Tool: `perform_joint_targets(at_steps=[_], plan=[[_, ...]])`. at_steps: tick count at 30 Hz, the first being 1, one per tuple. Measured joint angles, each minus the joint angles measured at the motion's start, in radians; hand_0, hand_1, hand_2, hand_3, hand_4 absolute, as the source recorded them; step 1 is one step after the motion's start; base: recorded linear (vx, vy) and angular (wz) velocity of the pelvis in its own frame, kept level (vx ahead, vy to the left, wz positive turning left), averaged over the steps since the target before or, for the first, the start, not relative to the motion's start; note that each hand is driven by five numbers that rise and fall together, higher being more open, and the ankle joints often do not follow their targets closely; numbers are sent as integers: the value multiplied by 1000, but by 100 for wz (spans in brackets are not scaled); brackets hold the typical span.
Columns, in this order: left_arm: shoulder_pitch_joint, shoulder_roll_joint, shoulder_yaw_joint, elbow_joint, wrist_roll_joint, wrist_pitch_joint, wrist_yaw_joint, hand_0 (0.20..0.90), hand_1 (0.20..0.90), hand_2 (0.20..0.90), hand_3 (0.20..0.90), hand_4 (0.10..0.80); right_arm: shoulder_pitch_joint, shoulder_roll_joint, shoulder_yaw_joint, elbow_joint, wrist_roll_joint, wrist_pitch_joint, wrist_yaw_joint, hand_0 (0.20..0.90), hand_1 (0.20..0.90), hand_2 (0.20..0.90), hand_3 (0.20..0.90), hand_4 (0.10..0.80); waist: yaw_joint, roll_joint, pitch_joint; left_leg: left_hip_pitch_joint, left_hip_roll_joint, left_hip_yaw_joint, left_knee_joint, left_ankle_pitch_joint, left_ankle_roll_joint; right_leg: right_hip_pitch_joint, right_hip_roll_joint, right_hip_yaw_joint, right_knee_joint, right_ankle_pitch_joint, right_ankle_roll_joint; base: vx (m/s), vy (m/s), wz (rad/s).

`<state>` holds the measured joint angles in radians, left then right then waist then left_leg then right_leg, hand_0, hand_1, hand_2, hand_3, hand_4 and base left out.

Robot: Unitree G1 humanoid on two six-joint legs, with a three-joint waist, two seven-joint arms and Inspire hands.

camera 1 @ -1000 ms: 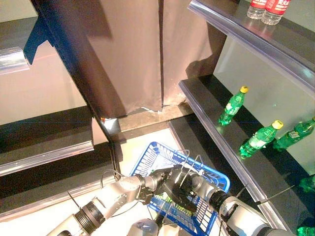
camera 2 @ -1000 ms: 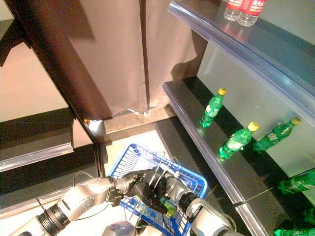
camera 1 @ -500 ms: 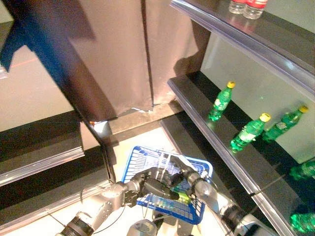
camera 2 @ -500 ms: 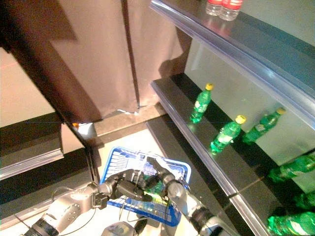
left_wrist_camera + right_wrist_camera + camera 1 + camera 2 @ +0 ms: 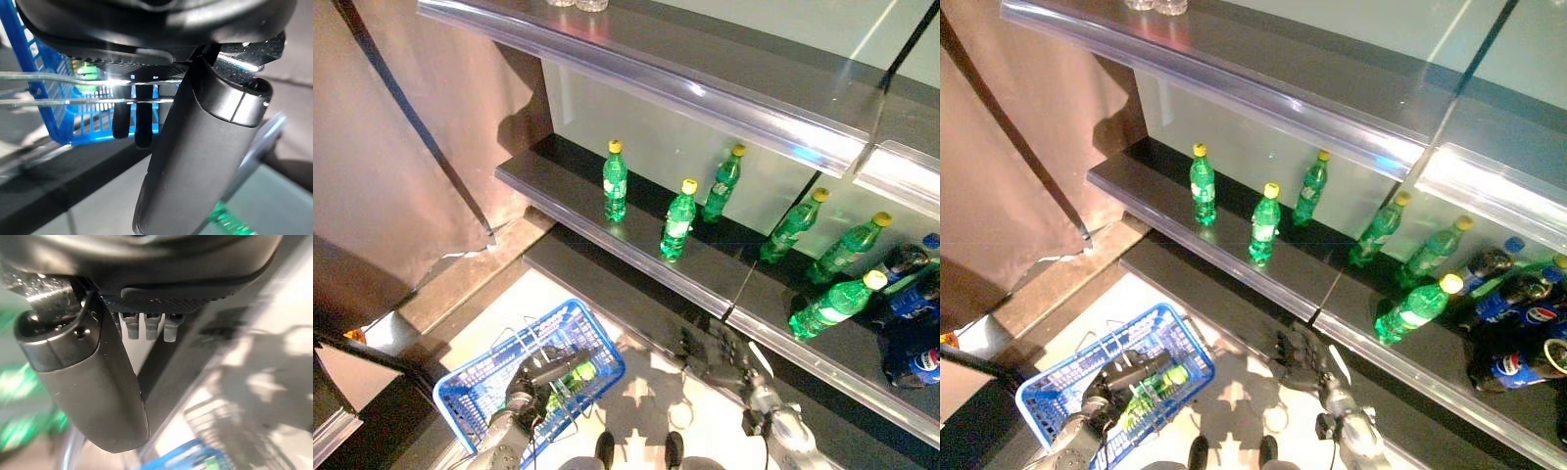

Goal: Pick up the drink and place into the basket.

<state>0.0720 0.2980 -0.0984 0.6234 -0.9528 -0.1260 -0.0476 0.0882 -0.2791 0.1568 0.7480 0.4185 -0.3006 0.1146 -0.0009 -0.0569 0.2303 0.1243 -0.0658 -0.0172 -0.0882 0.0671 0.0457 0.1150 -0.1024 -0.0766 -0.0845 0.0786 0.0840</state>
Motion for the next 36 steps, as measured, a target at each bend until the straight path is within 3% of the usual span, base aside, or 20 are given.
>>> perform_joint_targets(at_steps=[9, 16, 27, 33, 34, 36], plan=[[6, -77, 30, 79, -204, -40, -82, 300, 300, 300, 200, 100, -1, 39, -135, 279, 154, 11, 32, 900, 900, 900, 900, 800, -30, 29, -9, 34, 6, 48, -2, -22, 4, 9, 4, 60, -5, 1, 1, 35, 12, -20], [45, -130, 42, 235, -286, -79, -129, 300, 300, 300, 200, 100, -4, 45, -233, 395, 171, 47, -53, 900, 900, 900, 900, 800, -40, 44, -42, 65, 21, 79, -1, -38, -1, 26, 25, 88, -5, -4, -9, -6, -13, -15], [67, -140, 59, 347, -286, -83, -119, 300, 300, 300, 200, 100, -1, 48, -231, 438, 107, 95, -52, 900, 900, 900, 900, 800, -31, 34, -85, 64, 30, 108, -2, -47, -11, 0, 32, 116, 13, -8, -23, -39, 57, -9], [84, -141, 100, 397, -285, -110, -108, 300, 300, 300, 200, 100, 10, 47, -213, 457, 50, 95, -48, 900, 900, 900, 900, 800, -34, 27, -89, 62, 24, 156, 3, -48, -10, -64, 40, 160, 87, -24, -5, -105, -5, -25], [84, -138, 116, 396, -285, -112, -102, 300, 300, 300, 200, 100, 10, 47, -213, 460, 41, 95, -42, 900, 900, 900, 900, 800, -28, 22, -85, 63, 25, 174, 3, -48, -10, -84, 42, 162, 108, -24, -5, -115, -100, -52], [84, -123, 134, 402, -285, -116, -86, 300, 300, 300, 200, 100, -9, 47, -213, 463, 22, 95, -26, 900, 900, 900, 900, 800, -17, 12, -76, 65, 26, 232, 2, -50, -8, -133, 28, 92, 132, -12, -2, -119, -107, -71]])
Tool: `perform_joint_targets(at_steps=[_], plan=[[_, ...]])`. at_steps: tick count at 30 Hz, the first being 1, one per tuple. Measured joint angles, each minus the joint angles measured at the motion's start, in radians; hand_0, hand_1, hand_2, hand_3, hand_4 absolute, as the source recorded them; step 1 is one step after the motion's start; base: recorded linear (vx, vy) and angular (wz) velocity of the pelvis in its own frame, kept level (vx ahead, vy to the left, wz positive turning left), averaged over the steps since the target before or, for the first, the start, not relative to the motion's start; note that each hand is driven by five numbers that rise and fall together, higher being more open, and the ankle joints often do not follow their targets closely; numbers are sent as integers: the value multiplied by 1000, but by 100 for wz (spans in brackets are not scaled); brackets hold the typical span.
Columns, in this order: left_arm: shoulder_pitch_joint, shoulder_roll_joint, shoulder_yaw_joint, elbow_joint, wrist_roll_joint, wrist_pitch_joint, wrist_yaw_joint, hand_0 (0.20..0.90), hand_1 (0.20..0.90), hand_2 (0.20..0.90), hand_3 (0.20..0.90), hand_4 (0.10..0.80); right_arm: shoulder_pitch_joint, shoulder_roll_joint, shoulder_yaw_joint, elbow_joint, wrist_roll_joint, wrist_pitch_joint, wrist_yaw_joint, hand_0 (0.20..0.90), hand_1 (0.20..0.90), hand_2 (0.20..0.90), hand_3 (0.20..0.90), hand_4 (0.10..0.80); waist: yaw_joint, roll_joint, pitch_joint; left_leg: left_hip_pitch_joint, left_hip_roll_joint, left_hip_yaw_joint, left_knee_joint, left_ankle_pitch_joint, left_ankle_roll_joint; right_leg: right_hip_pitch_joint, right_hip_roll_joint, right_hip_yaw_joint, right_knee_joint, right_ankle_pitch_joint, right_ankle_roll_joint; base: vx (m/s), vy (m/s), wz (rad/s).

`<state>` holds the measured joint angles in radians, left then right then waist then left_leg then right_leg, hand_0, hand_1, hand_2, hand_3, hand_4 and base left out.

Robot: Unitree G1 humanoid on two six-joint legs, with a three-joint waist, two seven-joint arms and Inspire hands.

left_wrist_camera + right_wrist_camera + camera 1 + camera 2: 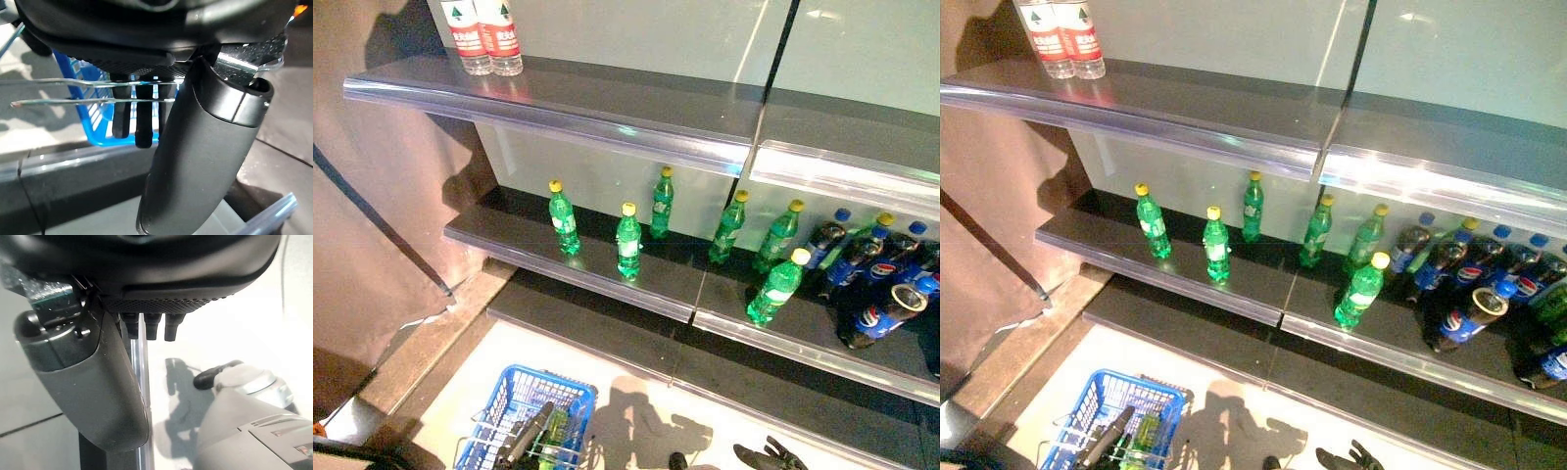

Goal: Pick up the drink and place into the basket.

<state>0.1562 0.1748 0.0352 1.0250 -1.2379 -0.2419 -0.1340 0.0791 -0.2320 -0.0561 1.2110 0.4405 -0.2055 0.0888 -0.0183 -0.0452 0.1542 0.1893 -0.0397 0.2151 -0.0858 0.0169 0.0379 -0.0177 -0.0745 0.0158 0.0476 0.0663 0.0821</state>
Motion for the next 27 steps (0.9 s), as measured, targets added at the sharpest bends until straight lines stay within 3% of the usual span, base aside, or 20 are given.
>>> perform_joint_targets(at_steps=[4, 6, 8, 10, 12, 13, 15, 17, 18, 20, 23, 25, 26, 27], plan=[[-1, 10, 30, 1, 2, -8, 28, 300, 300, 300, 200, 100, -19, -2, 19, 6, -42, 0, 7, 900, 900, 900, 900, 800, 16, -20, 5, 0, 22, 111, 0, -6, -3, -41, -42, -125, -5, 2, 24, -143, -165, -83], [-2, 12, 36, 1, 2, -8, 35, 300, 300, 300, 200, 100, -18, -2, 26, 14, -48, 3, 6, 900, 900, 900, 900, 800, 21, -16, 6, -2, 46, 144, -4, -7, 2, -54, -37, -128, 63, -18, 46, -163, -223, -45], [-4, 12, 34, 1, 4, -12, 35, 300, 300, 300, 200, 100, -18, -2, 42, 22, -49, 3, 4, 900, 900, 900, 900, 800, 31, -7, 6, -5, 81, 164, -4, -7, -9, -74, -49, -128, 211, -72, 46, -165, -288, -36], [-12, 13, 22, 1, 5, -13, 35, 300, 300, 300, 200, 100, -18, -2, 46, 25, -50, 2, 1, 900, 900, 900, 900, 800, 39, -1, 2, -18, 107, 154, 4, 5, -33, -65, -88, -132, 284, -117, 59, -149, -352, -13], [-28, 22, 7, 2, 11, -15, 43, 300, 300, 300, 200, 100, -32, 0, 60, 25, -48, 1, -9, 900, 900, 900, 900, 800, 60, -21, 5, -36, 104, 109, 13, 20, -63, -14, -128, -138, 195, -125, 64, -167, -539, -27], [-43, 17, 1, 4, 20, -15, 52, 300, 300, 300, 200, 100, -48, -8, 74, 26, -48, 0, -10, 900, 900, 900, 900, 800, 76, -26, 10, -39, 100, 61, 18, 9, -74, 8, -108, -139, 150, -127, 57, -143, -596, -48], [-62, 11, -26, 3, 35, -14, 62, 300, 300, 300, 200, 100, -84, -18, 92, 16, -45, -1, -17, 900, 900, 900, 900, 800, 84, 3, 26, -36, 135, 16, 18, 15, -90, 35, -70, -140, 79, -99, 24, -132, -664, -39], [-102, 8, -23, -1, 44, -14, 67, 300, 300, 300, 200, 100, -94, -14, 116, 1, -44, -2, -18, 900, 900, 900, 900, 800, 95, 22, 31, -37, 186, 21, 26, 16, -126, 67, -32, -151, -10, -76, -2, -138, -649, -18], [-112, 8, -22, -14, 44, -14, 75, 300, 300, 300, 200, 100, -95, -12, 124, -4, -44, -1, -18, 900, 900, 900, 900, 800, 102, 23, 31, -40, 208, 29, 32, 18, -138, 64, -26, -186, 7, -80, -14, -149, -597, -22], [-116, 9, -19, -30, 44, -14, 78, 300, 300, 300, 200, 100, -99, -9, 127, -24, -37, -1, -24, 900, 900, 900, 900, 800, 99, 19, 28, -51, 230, 26, 43, 20, -162, 26, -7, -204, 62, -101, -39, -140, -539, -19], [-113, -16, -20, -30, 44, -12, 78, 300, 300, 300, 200, 100, -100, -18, 123, -52, -36, -1, -55, 900, 900, 900, 900, 800, 88, 35, 38, -60, 277, -44, 71, 11, -148, -12, 49, -172, 111, -129, -79, -99, -428, -41], [-110, -21, -20, -28, 51, -10, 77, 300, 300, 300, 200, 100, -107, -19, 120, -50, -38, 0, -70, 900, 900, 900, 900, 800, 99, 31, 37, -103, 277, -124, 152, 14, -142, -48, 56, -137, 146, -139, -99, -28, -295, -62], [-119, -20, -20, -26, 54, -10, 75, 300, 300, 300, 200, 100, -108, -19, 119, -47, -42, 0, -75, 900, 900, 900, 900, 800, 97, 27, 40, -126, 265, -166, 209, 17, -138, -48, 64, -119, 142, -134, -107, 34, -285, -55], [-128, -20, -15, -25, 54, -10, 70, 300, 300, 300, 200, 100, -109, -21, 119, -34, -45, 3, -79, 900, 900, 900, 900, 800, 99, 17, 44, -149, 236, -211, 260, 5, -139, -36, 47, -91, 139, -123, -122, 65, -215, -61]])
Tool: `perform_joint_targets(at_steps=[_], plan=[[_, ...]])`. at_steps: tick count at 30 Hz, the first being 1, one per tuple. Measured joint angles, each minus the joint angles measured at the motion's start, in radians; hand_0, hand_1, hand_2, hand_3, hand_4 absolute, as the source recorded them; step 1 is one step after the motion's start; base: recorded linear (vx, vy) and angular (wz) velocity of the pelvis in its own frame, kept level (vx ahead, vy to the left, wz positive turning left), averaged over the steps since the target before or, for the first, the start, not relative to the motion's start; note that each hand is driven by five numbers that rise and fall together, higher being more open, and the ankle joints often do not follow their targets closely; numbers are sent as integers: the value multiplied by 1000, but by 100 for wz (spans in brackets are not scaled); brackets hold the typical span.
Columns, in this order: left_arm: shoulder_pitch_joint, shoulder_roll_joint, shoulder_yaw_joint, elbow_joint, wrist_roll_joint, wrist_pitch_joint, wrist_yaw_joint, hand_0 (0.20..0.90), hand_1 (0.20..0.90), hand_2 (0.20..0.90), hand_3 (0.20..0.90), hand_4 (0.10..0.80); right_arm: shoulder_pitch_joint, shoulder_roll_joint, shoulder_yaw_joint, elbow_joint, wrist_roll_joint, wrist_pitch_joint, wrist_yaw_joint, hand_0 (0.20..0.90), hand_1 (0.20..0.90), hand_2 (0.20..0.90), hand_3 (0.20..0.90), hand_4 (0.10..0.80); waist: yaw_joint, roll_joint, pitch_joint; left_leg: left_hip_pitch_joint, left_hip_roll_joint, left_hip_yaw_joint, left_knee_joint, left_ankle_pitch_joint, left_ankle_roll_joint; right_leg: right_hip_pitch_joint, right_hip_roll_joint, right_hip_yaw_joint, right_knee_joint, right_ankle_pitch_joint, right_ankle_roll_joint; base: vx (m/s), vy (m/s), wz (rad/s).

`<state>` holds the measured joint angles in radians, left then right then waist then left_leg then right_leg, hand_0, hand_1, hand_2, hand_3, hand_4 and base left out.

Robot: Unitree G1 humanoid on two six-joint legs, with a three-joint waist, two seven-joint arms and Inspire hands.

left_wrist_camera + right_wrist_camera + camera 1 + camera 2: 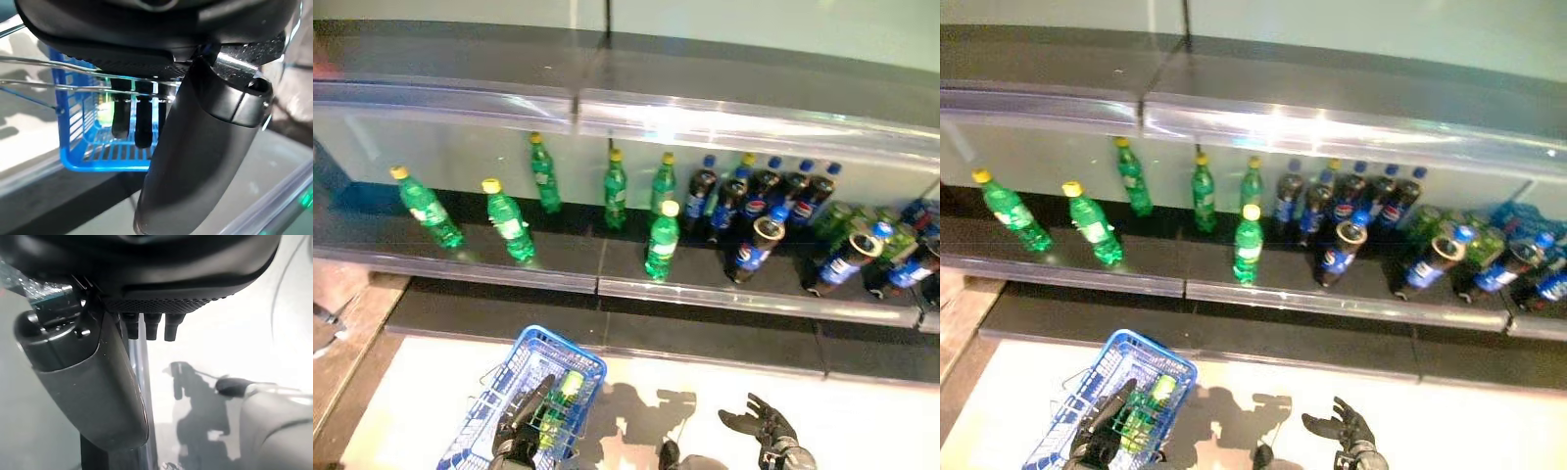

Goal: Pick up the drink and place into the basket.

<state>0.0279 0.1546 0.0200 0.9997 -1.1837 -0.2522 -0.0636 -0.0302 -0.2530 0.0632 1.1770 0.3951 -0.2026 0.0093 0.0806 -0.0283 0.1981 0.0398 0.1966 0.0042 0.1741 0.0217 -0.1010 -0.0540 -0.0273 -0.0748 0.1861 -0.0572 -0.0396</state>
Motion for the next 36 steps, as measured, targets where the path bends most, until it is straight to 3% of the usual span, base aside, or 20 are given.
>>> perform_joint_targets(at_steps=[2, 3, 5, 6, 7, 10, 11, 12, 13, 15, 18, 20, 22, 25, 26, 27, 29, 31, 33, 36], plan=[[11, -9, 7, 1, -1, -1, -32, 300, 300, 300, 200, 100, -1, -17, 0, 7, 0, 0, -11, 900, 900, 900, 900, 800, 0, -1, 2, 9, -117, -79, 14, -36, 17, 1, -11, 67, -3, 8, -2, 127, -180, -93], [18, -20, 7, 2, -1, -1, -45, 300, 300, 300, 200, 100, 2, -35, -6, 17, -1, 0, -13, 900, 900, 900, 900, 800, -5, 17, 3, 6, -197, -108, 13, -66, 64, 0, -10, 89, -1, 10, -1, 173, -146, -85], [25, -31, 15, 3, -1, -1, -62, 300, 300, 300, 200, 100, 8, -46, -11, 32, -2, 1, -14, 900, 900, 900, 900, 800, -7, 33, 7, 12, -262, -143, -19, -82, 97, -6, 3, 112, 12, 6, 5, 179, -118, -72], [41, -35, 29, 2, -1, -1, -77, 300, 300, 300, 200, 100, 9, -50, -11, 39, -2, 0, -13, 900, 900, 900, 900, 800, -6, 55, -4, 14, -273, -183, -61, -85, 115, -28, 32, 127, 30, -3, 15, 196, -80, -103], [47, -27, 46, 5, -5, 0, -79, 300, 300, 300, 200, 100, 2, -34, -14, 48, -3, 2, -15, 900, 900, 900, 900, 800, 5, 47, 4, 24, -274, -162, -70, -87, 125, -47, 47, 137, 56, -8, 19, 230, -58, -132], [67, -20, 80, 68, -14, 1, -69, 300, 300, 300, 200, 100, 7, -4, -11, 48, -26, 3, -12, 900, 900, 900, 900, 800, 11, 37, 7, 88, -250, -39, -106, -88, 125, -30, 52, 57, 123, -72, 7, 237, 6, -115], [67, -20, 78, 74, -15, 1, -69, 300, 300, 300, 200, 100, 8, -4, -9, 48, -34, 3, -12, 900, 900, 900, 900, 800, 10, 37, 7, 92, -249, -29, -99, -94, 122, -20, 56, 49, 123, -80, -4, 255, 45, -52], [49, -25, 73, 95, -15, 2, -67, 300, 300, 300, 200, 100, 5, -6, -8, 54, -44, -1, -13, 900, 900, 900, 900, 800, 5, 38, 23, 66, -251, -23, 3, -137, 102, 10, 61, 56, 92, -74, -37, 257, 42, -38], [20, -29, 69, 108, -15, 3, -61, 300, 300, 300, 200, 100, 2, -3, -5, 64, -49, 2, -13, 900, 900, 900, 900, 800, 15, 29, 50, -20, -280, -65, 172, -159, 65, 61, 70, 118, 28, -36, -47, 317, 49, -71], [30, -31, 70, 108, -21, 3, -59, 300, 300, 300, 200, 100, -1, -7, -5, 60, -71, -2, -13, 900, 900, 900, 900, 800, 32, 23, 48, -26, -319, -133, 77, -152, 63, 54, 71, 172, 15, -26, -48, 233, 31, -86], [32, -34, 73, 109, -29, 3, -52, 300, 300, 300, 200, 100, -6, -18, -16, 61, -91, -4, -12, 900, 900, 900, 900, 800, 27, 56, 51, -20, -301, -163, -21, -97, 94, 45, 105, 189, 43, -47, -32, 264, 14, -74], [42, -31, 89, 109, -34, 3, -48, 300, 300, 300, 200, 100, -3, -11, -15, 61, -91, -5, -10, 900, 900, 900, 900, 800, 32, 54, 47, -3, -284, -106, -45, -66, 143, 30, 85, 116, 102, -86, -14, 262, 44, -100], [48, -16, 95, 121, -36, 3, -35, 300, 300, 300, 200, 100, 26, 4, -16, 60, -91, -24, -7, 900, 900, 900, 900, 800, 13, 18, 39, 58, -287, -74, -91, -64, 158, 19, 45, 78, 197, -124, 2, 264, 65, -60], [37, -12, 87, 121, -38, 1, -39, 300, 300, 300, 200, 100, 38, 4, -16, 62, -91, -40, -1, 900, 900, 900, 900, 800, -2, 15, 37, 69, -275, -45, -93, -84, 162, -89, 74, 80, 368, -85, 92, 196, 0, -45], [33, -11, 86, 121, -43, 2, -38, 300, 300, 300, 200, 100, 33, 5, -16, 60, -91, -49, 8, 900, 900, 900, 900, 800, 3, 17, 40, 65, -253, -30, -83, -90, 161, -110, 80, 82, 405, -73, 116, 219, -70, -63], [32, -10, 87, 122, -54, 2, -38, 300, 300, 300, 200, 100, 32, 6, -15, 58, -91, -50, 18, 900, 900, 900, 900, 800, -1, 14, 40, 72, -244, -15, -87, -88, 158, -126, 75, 76, 448, -81, 114, 203, -109, -54], [30, -12, 81, 122, -56, 2, -36, 300, 300, 300, 200, 100, 36, 4, -15, 58, -92, -50, 25, 900, 900, 900, 900, 800, -6, 13, 38, 86, -243, 2, -88, -97, 162, -150, 25, 58, 552, -106, 101, 272, -218, -33], [10, -1, 78, 121, -57, -12, -36, 300, 300, 300, 200, 100, 16, 5, -15, 50, -100, -52, 38, 900, 900, 900, 900, 800, -2, 2, 30, 79, -237, 24, -90, -115, 159, -143, -57, 58, 431, -129, 104, 397, -408, -50], [-8, 16, 74, 122, -56, -12, -35, 300, 300, 300, 200, 100, 1, 4, -12, 45, -100, -58, 39, 900, 900, 900, 900, 800, -2, 3, 32, 83, -229, 0, -92, -128, 145, -146, -76, 94, 234, -122, 114, 364, -381, -37], [-32, 26, 69, 122, -52, -10, -34, 300, 300, 300, 200, 100, 4, 4, -5, 50, -100, -58, 39, 900, 900, 900, 900, 800, -17, -8, 28, 85, -226, -17, -74, -157, 124, -164, -87, 113, 34, -37, 133, 373, -501, 11]])
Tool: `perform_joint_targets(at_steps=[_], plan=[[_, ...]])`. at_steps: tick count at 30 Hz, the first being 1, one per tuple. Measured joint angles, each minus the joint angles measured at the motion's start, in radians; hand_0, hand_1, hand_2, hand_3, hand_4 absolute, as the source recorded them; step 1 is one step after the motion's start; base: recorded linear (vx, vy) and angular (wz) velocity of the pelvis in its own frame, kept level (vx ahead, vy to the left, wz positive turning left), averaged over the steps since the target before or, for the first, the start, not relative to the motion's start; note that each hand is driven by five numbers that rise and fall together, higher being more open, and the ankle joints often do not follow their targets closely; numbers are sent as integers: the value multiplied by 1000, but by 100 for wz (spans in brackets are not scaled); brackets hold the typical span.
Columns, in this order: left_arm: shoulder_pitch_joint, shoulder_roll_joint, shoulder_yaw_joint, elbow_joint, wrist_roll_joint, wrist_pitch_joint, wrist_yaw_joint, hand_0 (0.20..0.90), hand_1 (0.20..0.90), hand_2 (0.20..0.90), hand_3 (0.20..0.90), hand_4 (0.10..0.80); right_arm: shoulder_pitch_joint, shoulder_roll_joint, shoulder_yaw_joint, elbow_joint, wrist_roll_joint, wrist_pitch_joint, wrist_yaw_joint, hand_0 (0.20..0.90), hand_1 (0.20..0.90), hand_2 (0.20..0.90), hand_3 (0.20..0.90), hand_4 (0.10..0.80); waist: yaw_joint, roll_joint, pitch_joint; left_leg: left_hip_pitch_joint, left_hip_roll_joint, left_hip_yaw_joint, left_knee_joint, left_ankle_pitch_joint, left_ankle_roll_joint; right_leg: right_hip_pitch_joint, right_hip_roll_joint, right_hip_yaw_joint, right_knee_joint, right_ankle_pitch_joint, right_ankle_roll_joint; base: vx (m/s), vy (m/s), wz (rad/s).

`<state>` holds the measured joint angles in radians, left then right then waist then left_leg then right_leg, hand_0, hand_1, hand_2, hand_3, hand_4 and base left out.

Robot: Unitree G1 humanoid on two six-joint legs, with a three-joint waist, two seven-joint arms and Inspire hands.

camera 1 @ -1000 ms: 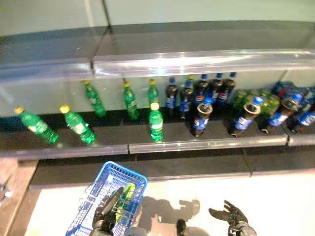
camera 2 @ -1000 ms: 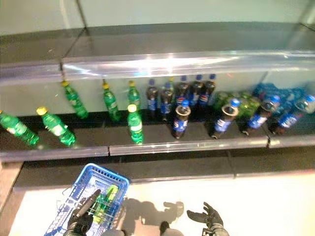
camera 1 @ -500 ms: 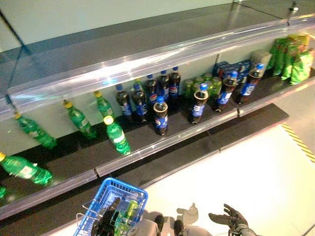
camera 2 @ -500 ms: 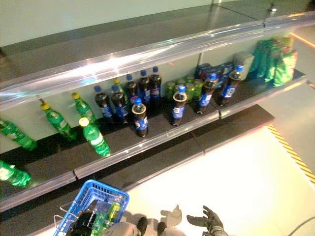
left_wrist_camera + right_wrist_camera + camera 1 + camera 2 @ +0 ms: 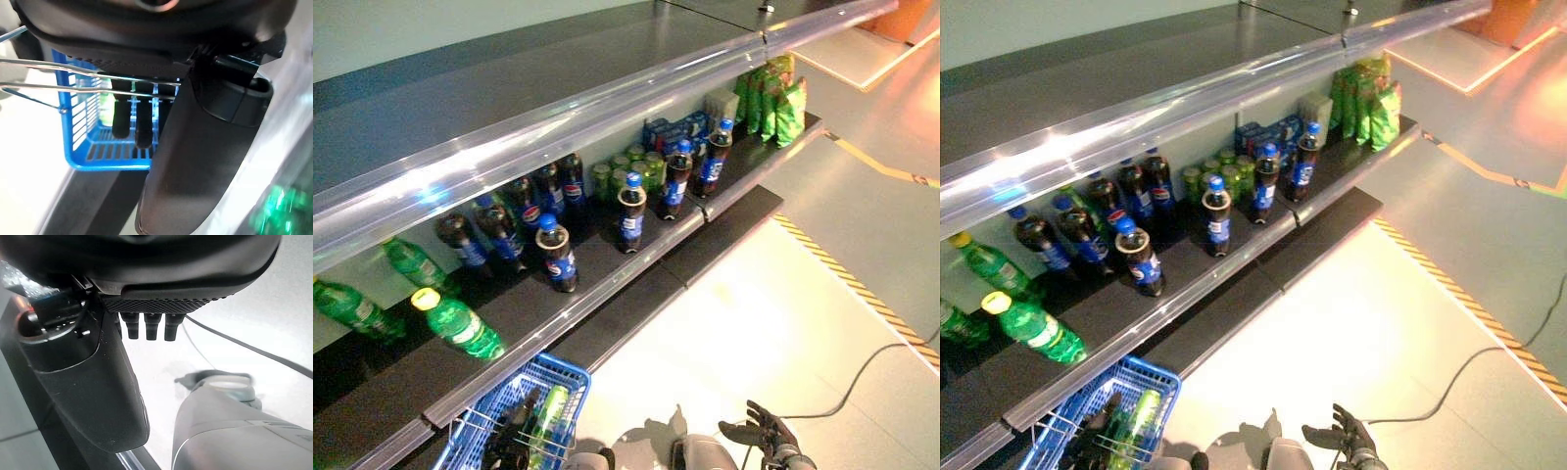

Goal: Pick up the drink and place into the basket.

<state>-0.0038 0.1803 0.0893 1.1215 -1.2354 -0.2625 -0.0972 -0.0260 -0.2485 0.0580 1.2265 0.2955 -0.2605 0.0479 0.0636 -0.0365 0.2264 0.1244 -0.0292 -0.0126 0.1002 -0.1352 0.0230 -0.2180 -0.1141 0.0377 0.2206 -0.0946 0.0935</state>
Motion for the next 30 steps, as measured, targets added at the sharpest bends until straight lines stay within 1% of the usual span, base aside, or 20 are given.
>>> perform_joint_targets(at_steps=[2, 3, 4, 7, 8, 10, 11, 12, 13, 14, 17, 18, 19, 21, 22, 23, 24, 26, 28, 30], plan=[[-19, -8, -1, 2, 0, 3, 4, 300, 300, 300, 200, 100, 3, -1, 5, 18, 1, 17, -2, 900, 900, 900, 900, 800, -16, -16, -2, 4, 6, -41, 48, -43, -44, -3, -1, -7, -43, 154, -1, 332, -557, 58], [-23, -17, -5, 3, 1, 12, 6, 300, 300, 300, 200, 100, 7, -6, 9, 23, 1, 22, -2, 900, 900, 900, 900, 800, -13, -1, 7, 15, 15, -71, 80, -72, -56, 24, 17, -14, -32, 186, -43, 329, -535, 49], [-22, -31, -9, 4, 2, 21, 15, 300, 300, 300, 200, 100, 3, -14, 11, 23, 1, 23, -2, 900, 900, 900, 900, 800, -9, 25, 9, 25, 43, -109, 103, -85, -67, 43, 42, -38, -21, 167, -60, 352, -603, 32], [-13, -63, -3, 1, 19, 30, 24, 300, 300, 300, 200, 100, -10, -20, 14, 2, 1, 24, -1, 900, 900, 900, 900, 800, -2, 36, 7, 28, 89, -140, 143, -81, -74, 63, 73, -81, 33, 108, -95, 262, -550, 27], [-14, -67, 0, 2, 27, 42, 25, 300, 300, 300, 200, 100, -12, -22, 14, -7, 1, 26, -1, 900, 900, 900, 900, 800, -2, 34, 6, 23, 92, -139, 168, -73, -87, 73, 78, -97, 32, 93, -102, 92, -261, 39], [-17, -70, -2, 1, 59, 45, 16, 300, 300, 300, 200, 100, -13, -24, 14, -9, 0, 32, -1, 900, 900, 900, 900, 800, 4, 15, -6, -9, 93, -135, 230, -35, -131, 95, 79, -126, 12, 86, -129, 109, -431, 40], [-23, -75, -1, 7, 65, 39, 9, 300, 300, 300, 200, 100, -16, -26, 8, -13, 0, 30, -1, 900, 900, 900, 900, 800, 13, 14, -12, -62, 99, -132, 294, -17, -155, 102, 79, -164, 4, 73, -139, 110, -458, 44], [-38, -76, -1, 6, 68, 39, 2, 300, 300, 300, 200, 100, -11, -26, 1, -13, -1, 30, -2, 900, 900, 900, 900, 800, 12, 14, -11, -100, 98, -116, 350, -5, -169, 113, 72, -185, -12, 72, -146, 36, -188, 65], [-51, -69, 0, 1, 70, 39, -2, 300, 300, 300, 200, 100, -10, -24, 4, -7, -5, 38, -2, 900, 900, 900, 900, 800, 18, 9, -12, -135, 100, -101, 395, 42, -171, 127, 72, -201, -36, 78, -156, 55, -168, 41], [-46, -65, 7, 1, 57, 39, -4, 300, 300, 300, 200, 100, -15, -25, 11, -7, -21, 43, -6, 900, 900, 900, 900, 800, 44, -9, -24, -146, 89, -81, 405, 67, -152, 137, 66, -200, -54, 85, -189, 85, -180, 25], [-20, -72, 6, 0, 28, 41, -9, 300, 300, 300, 200, 100, -25, -45, 16, -7, -23, 48, -22, 900, 900, 900, 900, 800, 42, 12, -28, -147, 40, 5, 312, 46, -117, 175, 59, -261, -113, 90, -198, 108, -108, 39], [-19, -73, 6, 0, 28, 41, -12, 300, 300, 300, 200, 100, -25, -46, 16, -6, -23, 52, -24, 900, 900, 900, 900, 800, 43, 15, -27, -147, 30, 20, 290, 43, -113, 179, 59, -273, -120, 89, -198, 133, -69, 80], [-13, -77, 6, 0, 28, 42, -20, 300, 300, 300, 200, 100, -26, -46, 21, -7, -31, 56, -32, 900, 900, 900, 900, 800, 42, 23, -31, -140, -10, 43, 205, 37, -99, 190, 60, -307, -140, 89, -199, 105, -43, 72], [-8, -86, 3, 0, 28, 45, -22, 300, 300, 300, 200, 100, -32, -44, 23, -7, -31, 56, -33, 900, 900, 900, 900, 800, 45, 39, -33, -103, -42, 65, 74, 47, -83, 193, 69, -337, -147, 89, -198, 118, -45, 58], [2, -90, 2, 0, 29, 46, -23, 300, 300, 300, 200, 100, -37, -45, 23, -7, -31, 56, -34, 900, 900, 900, 900, 800, 47, 60, -36, -83, -37, 63, 18, 66, -60, 198, 87, -350, -148, 86, -197, 97, -31, 36], [8, -93, 2, 2, 29, 49, -23, 300, 300, 300, 200, 100, -39, -45, 23, -9, -31, 55, -37, 900, 900, 900, 900, 800, 40, 86, -41, -73, -18, 64, -12, 70, -6, 200, 109, -371, -141, 84, -191, 84, -10, 32], [7, -90, 2, 5, 30, 58, -23, 300, 300, 300, 200, 100, -36, -34, 24, -9, -31, 55, -43, 900, 900, 900, 900, 800, 44, 83, -42, -72, -18, 60, -26, 82, 12, 197, 105, -379, -125, 75, -184, 78, 11, 41], [9, -91, -1, 7, 30, 72, -23, 300, 300, 300, 200, 100, -17, -22, 28, -13, -31, 54, -47, 900, 900, 900, 900, 800, 41, 79, -44, -72, -22, 38, -39, 80, 8, 198, 96, -387, -105, 67, -176, 93, 32, 57], [1, -91, -1, 16, 29, 79, -23, 300, 300, 300, 200, 100, 14, -24, 37, -18, -31, 54, -52, 900, 900, 900, 900, 800, 12, 77, -45, -71, -7, 66, -57, 82, 9, 209, 82, -385, -86, 46, -165, 144, 70, 108], [5, -91, 14, 19, 13, 78, -23, 300, 300, 300, 200, 100, 33, -30, 37, -17, -31, 54, -52, 900, 900, 900, 900, 800, 15, 78, -46, -67, -5, 72, -61, 96, 6, 213, 72, -387, -64, 20, -152, 140, 78, 68]])
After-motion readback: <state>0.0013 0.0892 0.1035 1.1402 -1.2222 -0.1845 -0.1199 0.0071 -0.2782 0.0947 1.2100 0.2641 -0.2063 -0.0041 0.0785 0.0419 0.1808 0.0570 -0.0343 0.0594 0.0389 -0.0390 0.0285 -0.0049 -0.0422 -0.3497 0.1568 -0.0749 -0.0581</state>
